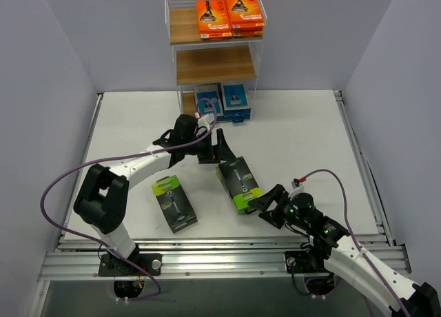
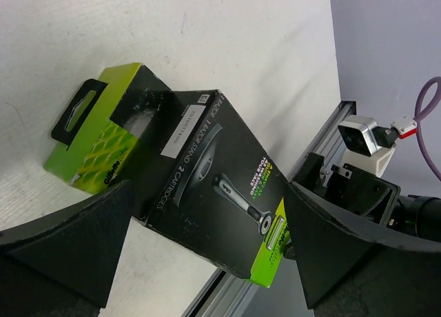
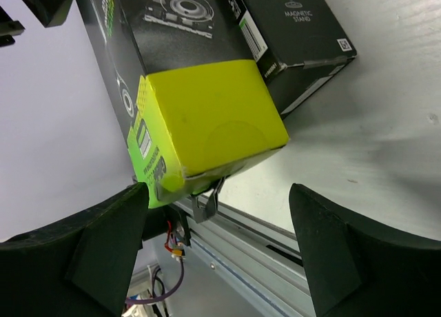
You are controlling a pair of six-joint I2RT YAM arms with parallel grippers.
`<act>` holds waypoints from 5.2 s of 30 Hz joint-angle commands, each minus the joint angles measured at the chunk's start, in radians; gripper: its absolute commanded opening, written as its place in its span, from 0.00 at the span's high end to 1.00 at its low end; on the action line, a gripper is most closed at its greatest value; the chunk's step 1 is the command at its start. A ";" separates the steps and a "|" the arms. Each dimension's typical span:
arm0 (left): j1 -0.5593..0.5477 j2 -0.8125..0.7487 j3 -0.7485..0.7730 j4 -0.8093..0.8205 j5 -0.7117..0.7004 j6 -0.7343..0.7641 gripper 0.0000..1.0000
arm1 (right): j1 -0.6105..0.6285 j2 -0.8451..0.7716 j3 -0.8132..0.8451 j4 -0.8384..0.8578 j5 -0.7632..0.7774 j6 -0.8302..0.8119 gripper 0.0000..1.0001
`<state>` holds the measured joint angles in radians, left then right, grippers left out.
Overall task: Place and organize the shaving razors onto the shelf
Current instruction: Place the shaving razor onto shelf
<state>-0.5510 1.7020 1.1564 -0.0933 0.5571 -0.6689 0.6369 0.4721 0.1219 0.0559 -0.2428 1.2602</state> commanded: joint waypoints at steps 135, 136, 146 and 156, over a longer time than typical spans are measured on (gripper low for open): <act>0.138 -0.165 0.054 -0.172 -0.161 0.121 0.04 | 0.026 0.023 0.062 0.285 0.132 0.038 1.00; 0.160 -0.180 0.058 -0.199 -0.210 0.132 0.04 | 0.026 0.040 0.070 0.289 0.134 0.035 1.00; 0.283 -0.406 0.065 -0.315 -0.657 0.284 0.06 | -0.002 0.215 0.220 0.404 0.122 -0.030 1.00; 0.284 -0.403 0.068 -0.336 -0.720 0.259 0.06 | -0.144 0.411 0.401 0.584 0.054 -0.035 1.00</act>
<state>-0.2684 1.3025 1.1904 -0.4168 -0.1123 -0.4164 0.5224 0.8597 0.4080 0.3874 -0.1448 1.2243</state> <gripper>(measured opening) 0.942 0.473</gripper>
